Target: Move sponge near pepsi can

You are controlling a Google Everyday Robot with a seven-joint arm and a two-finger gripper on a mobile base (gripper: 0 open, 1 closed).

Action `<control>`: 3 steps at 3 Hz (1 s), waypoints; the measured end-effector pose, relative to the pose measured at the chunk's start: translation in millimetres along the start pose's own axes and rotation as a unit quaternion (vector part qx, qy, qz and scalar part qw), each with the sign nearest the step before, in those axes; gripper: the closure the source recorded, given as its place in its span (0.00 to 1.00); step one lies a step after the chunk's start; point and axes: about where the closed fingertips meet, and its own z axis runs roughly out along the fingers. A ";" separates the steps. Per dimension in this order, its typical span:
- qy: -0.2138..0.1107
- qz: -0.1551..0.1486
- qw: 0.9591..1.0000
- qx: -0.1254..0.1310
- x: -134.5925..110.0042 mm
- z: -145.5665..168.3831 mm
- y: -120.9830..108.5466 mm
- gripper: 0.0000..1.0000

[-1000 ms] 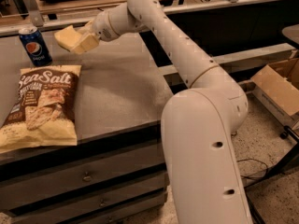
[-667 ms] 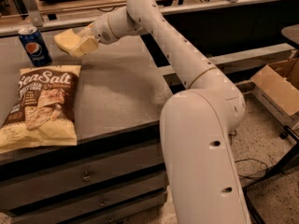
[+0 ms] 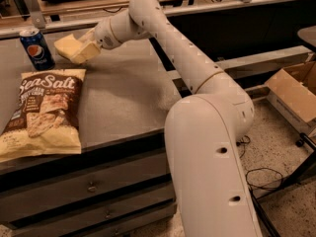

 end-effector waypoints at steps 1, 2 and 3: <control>0.000 0.000 1.000 -0.004 0.5 4.9 2.1 0.24; 0.000 -0.003 1.000 -0.006 -2.1 6.4 3.3 0.00; -0.002 -0.012 1.000 -0.006 -9.3 2.5 2.9 0.00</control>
Offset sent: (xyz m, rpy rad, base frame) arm -0.0008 0.0025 -0.0015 -0.0006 0.0022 0.0036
